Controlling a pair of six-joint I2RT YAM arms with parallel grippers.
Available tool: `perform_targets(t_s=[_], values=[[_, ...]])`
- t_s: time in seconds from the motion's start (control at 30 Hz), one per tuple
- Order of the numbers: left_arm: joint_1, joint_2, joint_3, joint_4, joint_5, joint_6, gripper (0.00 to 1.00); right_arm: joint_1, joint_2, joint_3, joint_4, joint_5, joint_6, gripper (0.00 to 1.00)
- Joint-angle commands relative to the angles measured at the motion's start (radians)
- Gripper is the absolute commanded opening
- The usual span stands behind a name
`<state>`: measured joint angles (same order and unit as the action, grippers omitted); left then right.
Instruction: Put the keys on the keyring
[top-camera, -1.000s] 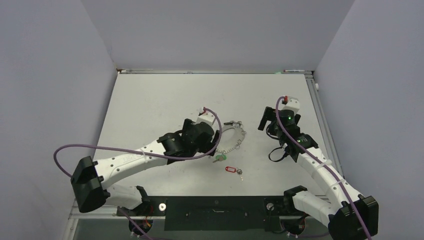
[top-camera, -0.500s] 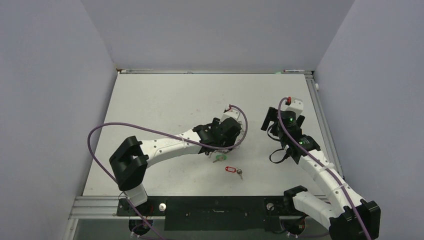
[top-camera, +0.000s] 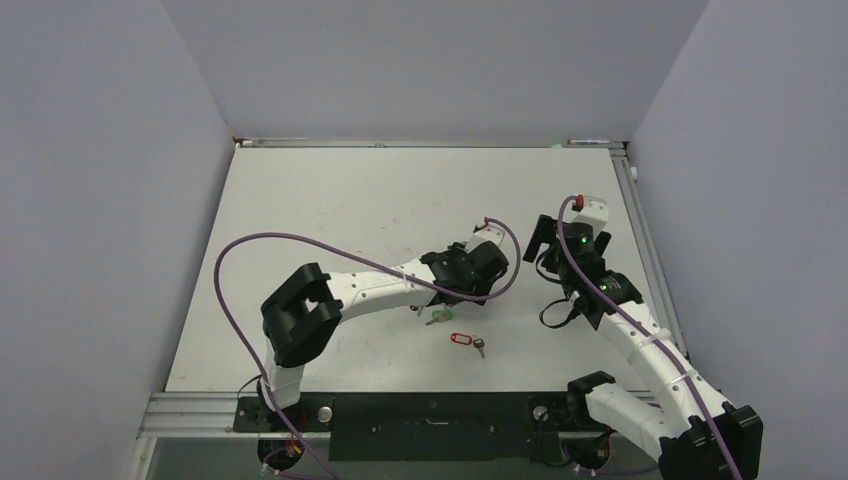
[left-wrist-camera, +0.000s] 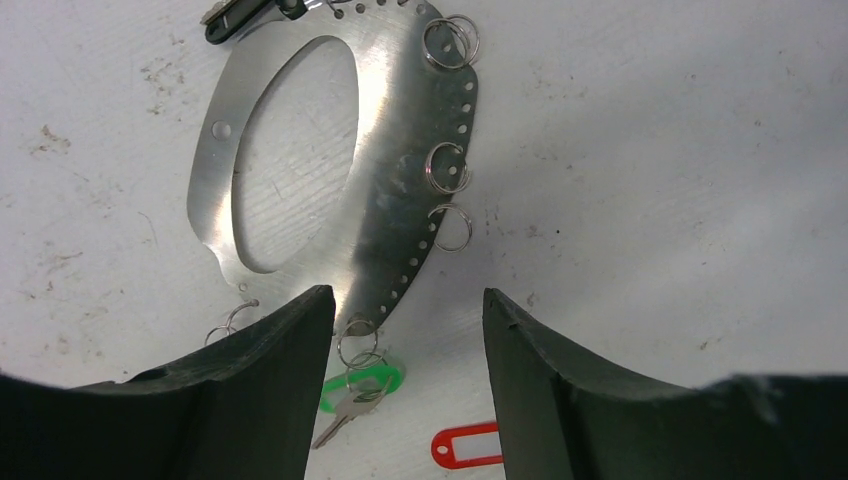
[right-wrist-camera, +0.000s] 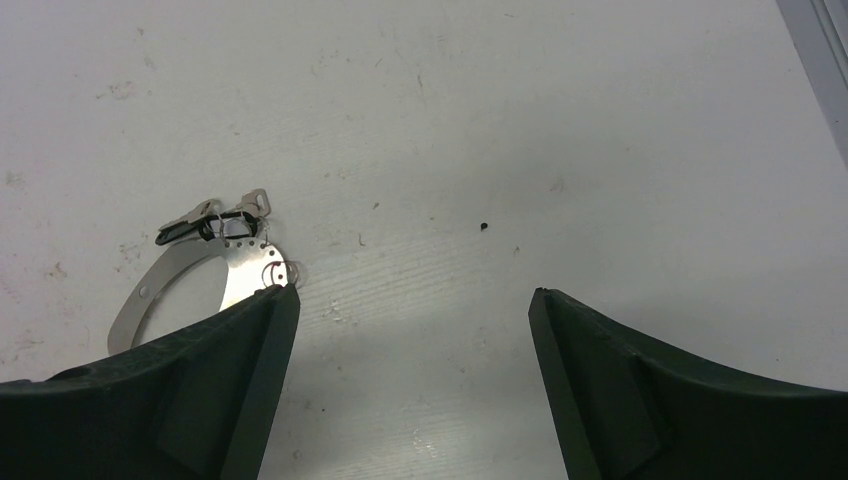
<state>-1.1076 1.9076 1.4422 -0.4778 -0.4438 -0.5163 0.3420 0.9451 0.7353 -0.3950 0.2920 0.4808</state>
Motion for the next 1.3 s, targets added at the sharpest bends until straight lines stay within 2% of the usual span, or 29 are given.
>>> perform_targets(t_s=[0.0,0.47,0.87,1.27], values=[[-0.011,0.042,0.064,0.053,0.006,-0.008,0.53,0.008,-0.024,0.024,0.003,0.024,0.001,0.89],[-0.018,0.156,0.126,0.1,0.018,-0.005,0.46,0.008,-0.036,0.027,-0.012,0.05,0.008,0.89],[-0.017,0.21,0.146,0.128,-0.014,0.006,0.4,0.006,-0.098,0.062,-0.178,0.452,0.207,0.92],[-0.017,0.239,0.161,0.131,-0.031,0.01,0.32,0.006,-0.122,0.055,-0.161,0.434,0.19,0.93]])
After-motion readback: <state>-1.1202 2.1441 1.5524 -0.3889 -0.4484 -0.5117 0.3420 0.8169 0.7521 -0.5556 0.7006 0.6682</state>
